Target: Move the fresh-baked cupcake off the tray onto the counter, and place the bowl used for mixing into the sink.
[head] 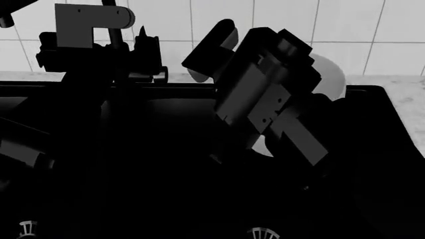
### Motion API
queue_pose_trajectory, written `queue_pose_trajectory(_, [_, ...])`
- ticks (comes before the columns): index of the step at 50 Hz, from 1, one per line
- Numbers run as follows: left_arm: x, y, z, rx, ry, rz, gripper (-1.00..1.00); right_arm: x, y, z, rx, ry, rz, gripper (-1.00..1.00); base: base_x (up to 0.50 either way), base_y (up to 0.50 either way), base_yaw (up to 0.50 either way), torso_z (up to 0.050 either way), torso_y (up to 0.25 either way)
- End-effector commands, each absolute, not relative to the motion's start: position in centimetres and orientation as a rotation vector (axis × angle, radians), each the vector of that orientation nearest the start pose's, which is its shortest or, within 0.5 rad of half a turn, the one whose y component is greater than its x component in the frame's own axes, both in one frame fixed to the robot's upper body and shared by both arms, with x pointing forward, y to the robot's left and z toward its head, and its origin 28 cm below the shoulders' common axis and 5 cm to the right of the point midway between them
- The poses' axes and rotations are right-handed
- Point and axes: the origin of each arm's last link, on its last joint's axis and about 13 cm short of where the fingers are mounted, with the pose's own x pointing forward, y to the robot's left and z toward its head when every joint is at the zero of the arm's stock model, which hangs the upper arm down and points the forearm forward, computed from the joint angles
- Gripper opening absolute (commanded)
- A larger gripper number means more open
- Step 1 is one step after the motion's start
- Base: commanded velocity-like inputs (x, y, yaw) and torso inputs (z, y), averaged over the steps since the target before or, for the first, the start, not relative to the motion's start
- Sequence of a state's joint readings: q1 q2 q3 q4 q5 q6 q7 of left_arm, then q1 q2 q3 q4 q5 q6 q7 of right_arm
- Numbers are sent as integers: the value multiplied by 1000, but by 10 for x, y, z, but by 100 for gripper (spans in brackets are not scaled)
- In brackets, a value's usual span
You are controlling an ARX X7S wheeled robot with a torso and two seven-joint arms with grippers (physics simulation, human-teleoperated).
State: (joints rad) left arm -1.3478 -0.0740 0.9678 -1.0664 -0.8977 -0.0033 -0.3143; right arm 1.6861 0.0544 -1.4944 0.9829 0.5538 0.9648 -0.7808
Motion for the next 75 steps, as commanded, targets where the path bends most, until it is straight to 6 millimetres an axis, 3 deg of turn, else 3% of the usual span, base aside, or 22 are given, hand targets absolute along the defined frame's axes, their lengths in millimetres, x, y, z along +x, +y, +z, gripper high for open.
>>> queue_pose_trajectory(1, [426,165,211,23,-72,-23,100,410,-86,288,-788,864,648,-100,0,0,0,0,0])
queue_pose_trajectory(41, [421,161,207,19,-55,-40,100,421,-78,262,-823,887,846,-100,0,0,0,0,0])
queue_pose_trajectory(63, [420,161,206,18,-53,-39,100,422,-80,264,-824,885,862,-100,0,0,0,0,0])
queue_pose_trajectory(75, [419,160,206,21,-51,-46,100,421,-77,234,-778,900,934,-100,0,0,0,0,0])
